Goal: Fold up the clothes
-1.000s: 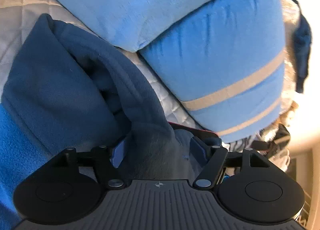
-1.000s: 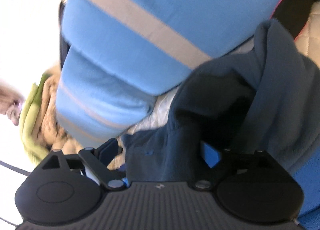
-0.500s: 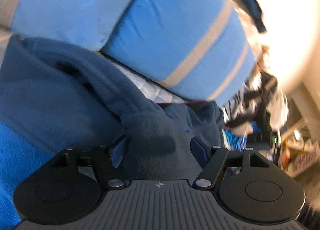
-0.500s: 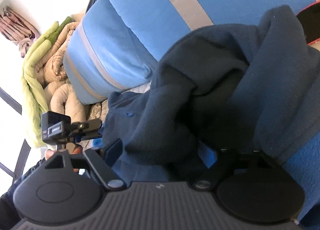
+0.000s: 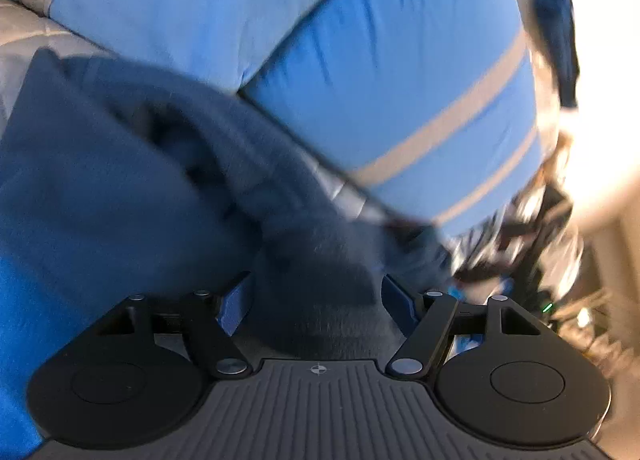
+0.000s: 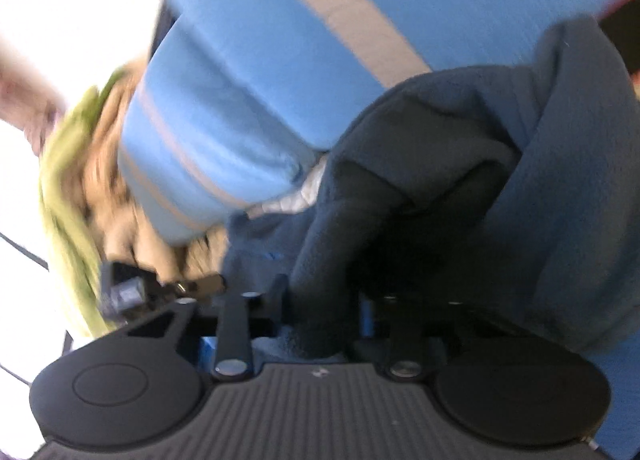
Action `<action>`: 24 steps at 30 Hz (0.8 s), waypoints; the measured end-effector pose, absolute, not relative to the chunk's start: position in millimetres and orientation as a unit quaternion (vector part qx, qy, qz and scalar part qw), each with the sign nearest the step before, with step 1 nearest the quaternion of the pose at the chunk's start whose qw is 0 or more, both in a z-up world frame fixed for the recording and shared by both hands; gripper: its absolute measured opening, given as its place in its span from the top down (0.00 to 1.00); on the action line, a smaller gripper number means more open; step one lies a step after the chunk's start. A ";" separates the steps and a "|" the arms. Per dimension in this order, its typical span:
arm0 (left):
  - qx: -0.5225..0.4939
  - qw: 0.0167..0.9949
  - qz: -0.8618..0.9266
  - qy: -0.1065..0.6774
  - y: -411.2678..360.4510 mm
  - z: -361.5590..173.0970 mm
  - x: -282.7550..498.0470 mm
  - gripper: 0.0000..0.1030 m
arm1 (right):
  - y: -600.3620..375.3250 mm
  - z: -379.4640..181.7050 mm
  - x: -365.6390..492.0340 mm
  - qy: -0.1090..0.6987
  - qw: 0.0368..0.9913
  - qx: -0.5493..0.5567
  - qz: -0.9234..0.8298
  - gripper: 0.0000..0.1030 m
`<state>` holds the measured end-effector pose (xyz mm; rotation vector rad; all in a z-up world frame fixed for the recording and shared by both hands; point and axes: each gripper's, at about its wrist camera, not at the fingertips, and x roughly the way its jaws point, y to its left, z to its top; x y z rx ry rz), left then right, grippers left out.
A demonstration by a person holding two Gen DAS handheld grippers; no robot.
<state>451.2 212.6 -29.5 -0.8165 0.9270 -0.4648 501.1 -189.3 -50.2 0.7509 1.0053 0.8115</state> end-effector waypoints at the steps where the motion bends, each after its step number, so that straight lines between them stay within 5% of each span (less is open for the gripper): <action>1: -0.391 0.791 -0.218 0.417 214.9 -26.8 453.2 0.33 | -192.4 -50.7 507.0 0.461 0.719 0.376 0.360 0.74; 5: -0.385 0.801 -0.215 0.405 214.9 -25.5 454.3 0.32 | -204.8 -48.2 527.3 0.465 0.639 0.514 0.335 0.76; 19: -0.386 0.803 -0.222 0.397 216.8 -58.4 437.5 0.25 | -211.4 -43.9 539.3 0.461 0.618 0.553 0.315 0.76; 21: -0.400 0.797 -0.218 0.396 217.3 -58.9 438.9 0.31 | -211.3 -46.2 537.1 0.462 0.621 0.549 0.316 0.76; 22: -0.418 0.787 -0.219 0.398 217.3 -59.1 441.3 0.58 | -211.4 -47.3 536.1 0.463 0.623 0.546 0.317 0.76; 23: -0.443 0.770 -0.217 0.406 218.2 -60.1 444.7 0.74 | -211.4 -48.0 535.3 0.465 0.626 0.540 0.318 0.76; 24: -0.468 0.753 -0.211 0.413 220.7 -60.9 447.5 0.75 | -211.4 -47.8 534.5 0.468 0.632 0.528 0.319 0.76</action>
